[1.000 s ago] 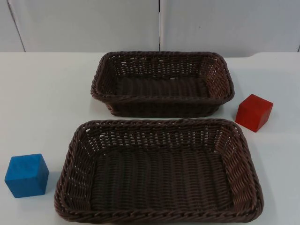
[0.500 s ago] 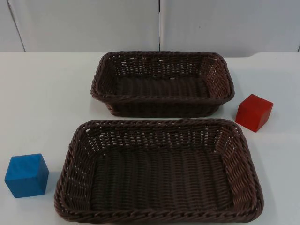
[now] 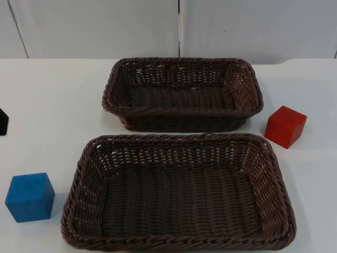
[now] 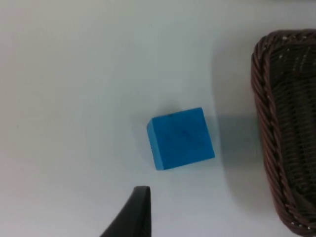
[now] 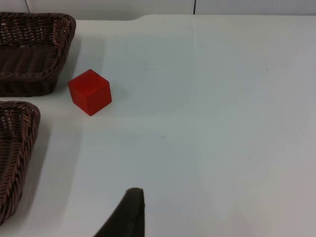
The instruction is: Pick up one cube with the left hand and place it into the upper basket. Pick up one cube with the right hand and place it into the lower basket.
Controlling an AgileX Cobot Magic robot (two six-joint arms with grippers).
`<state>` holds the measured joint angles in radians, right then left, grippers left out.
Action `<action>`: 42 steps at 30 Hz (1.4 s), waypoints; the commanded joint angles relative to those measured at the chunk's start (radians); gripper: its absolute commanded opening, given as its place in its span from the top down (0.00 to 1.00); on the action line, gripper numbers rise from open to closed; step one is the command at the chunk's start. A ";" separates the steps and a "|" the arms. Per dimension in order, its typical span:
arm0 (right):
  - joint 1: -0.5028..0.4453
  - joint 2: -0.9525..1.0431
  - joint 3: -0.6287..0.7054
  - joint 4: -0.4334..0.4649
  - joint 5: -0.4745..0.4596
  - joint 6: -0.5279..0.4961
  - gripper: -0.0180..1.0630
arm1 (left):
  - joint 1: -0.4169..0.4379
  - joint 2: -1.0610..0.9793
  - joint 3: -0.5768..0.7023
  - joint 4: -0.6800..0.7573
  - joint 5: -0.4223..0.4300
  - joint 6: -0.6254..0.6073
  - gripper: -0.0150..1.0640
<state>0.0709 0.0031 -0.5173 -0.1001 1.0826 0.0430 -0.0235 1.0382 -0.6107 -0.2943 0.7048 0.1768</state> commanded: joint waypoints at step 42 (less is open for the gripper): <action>-0.004 -0.003 0.003 -0.007 -0.005 -0.009 0.01 | -0.047 0.655 -0.025 -0.192 -0.444 0.017 0.01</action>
<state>0.0648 0.0031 -0.5173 -0.1001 1.0826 0.0430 -0.0578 1.6672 -0.6263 -0.4944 0.2868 0.2020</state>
